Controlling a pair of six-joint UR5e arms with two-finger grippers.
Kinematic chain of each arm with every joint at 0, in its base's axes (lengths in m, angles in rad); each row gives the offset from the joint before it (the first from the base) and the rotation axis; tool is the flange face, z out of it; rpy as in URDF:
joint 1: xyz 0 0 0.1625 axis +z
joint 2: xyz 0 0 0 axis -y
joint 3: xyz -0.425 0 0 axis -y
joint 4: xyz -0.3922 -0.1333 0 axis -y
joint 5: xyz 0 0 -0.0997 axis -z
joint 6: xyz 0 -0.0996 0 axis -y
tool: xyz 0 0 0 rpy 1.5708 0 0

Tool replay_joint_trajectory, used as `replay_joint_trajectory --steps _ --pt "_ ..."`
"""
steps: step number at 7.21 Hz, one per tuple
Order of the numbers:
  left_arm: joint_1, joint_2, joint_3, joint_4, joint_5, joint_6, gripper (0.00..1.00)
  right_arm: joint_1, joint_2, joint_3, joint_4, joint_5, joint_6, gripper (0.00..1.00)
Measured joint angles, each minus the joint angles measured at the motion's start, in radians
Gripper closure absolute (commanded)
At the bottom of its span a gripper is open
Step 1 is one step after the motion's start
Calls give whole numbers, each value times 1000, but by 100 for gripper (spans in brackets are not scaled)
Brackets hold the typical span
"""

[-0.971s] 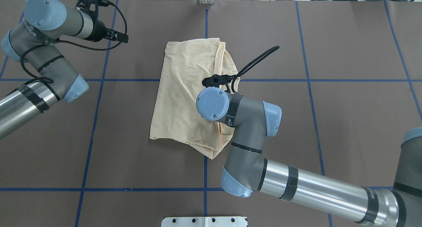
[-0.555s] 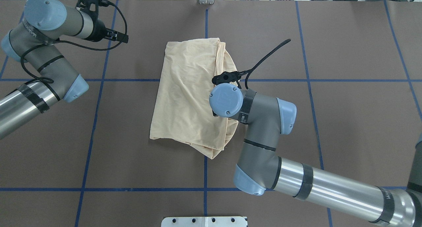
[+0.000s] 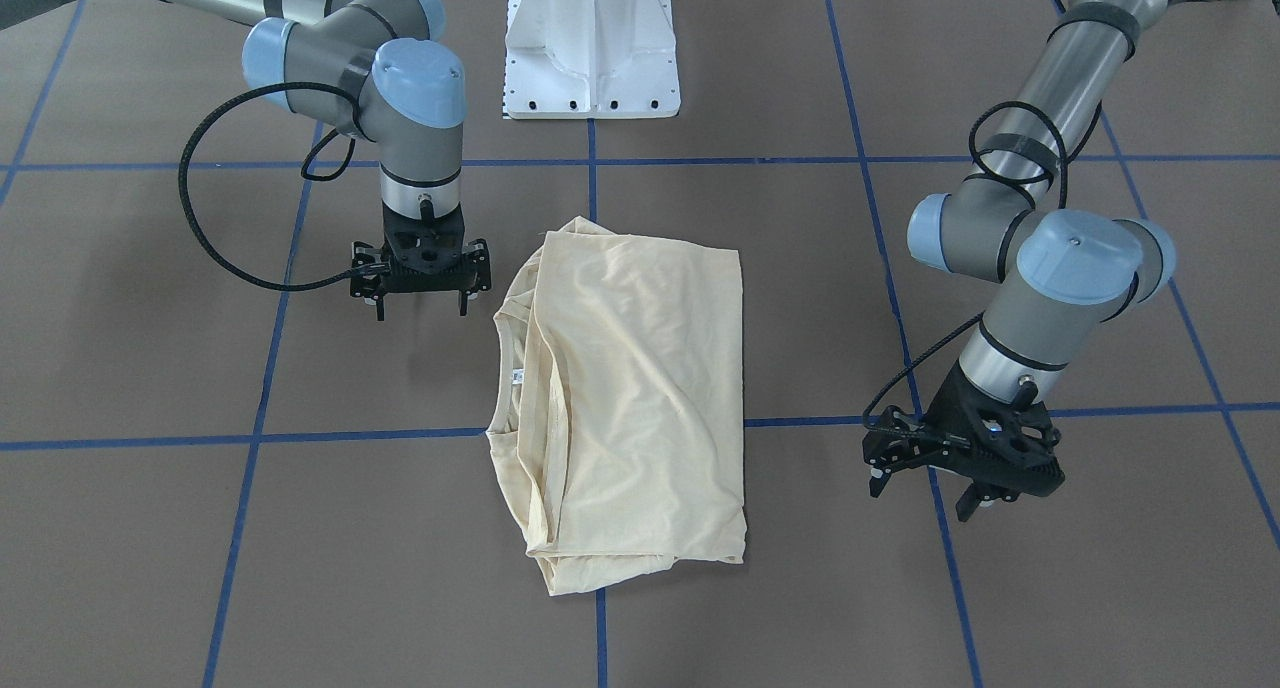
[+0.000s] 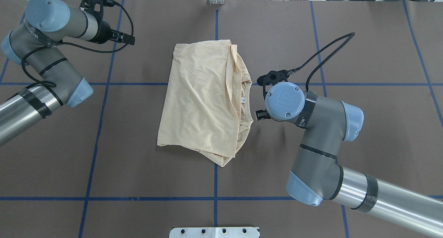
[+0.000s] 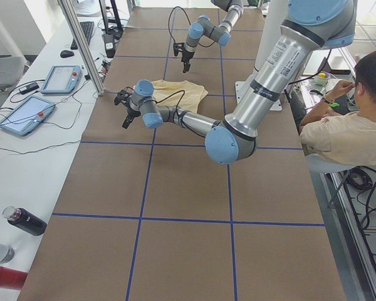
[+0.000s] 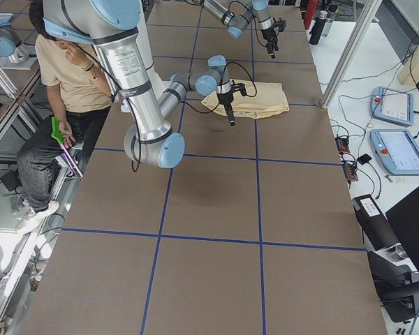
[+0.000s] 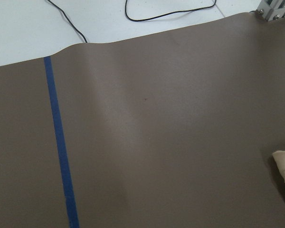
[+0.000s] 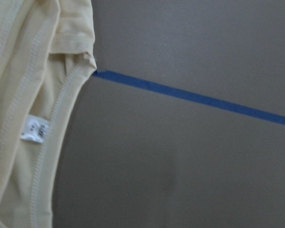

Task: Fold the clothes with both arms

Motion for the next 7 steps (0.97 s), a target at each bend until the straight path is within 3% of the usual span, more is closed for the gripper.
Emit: replay_joint_trajectory --steps 3,5,7 --pt "0 0 -4 0 0 -1 0 17 194 -172 40 2 92 0" --pt "0 1 -10 0 0 -1 0 24 253 -344 199 0 125 0" --pt "0 1 -12 0 0 -1 0 27 303 -445 247 -1 140 0"
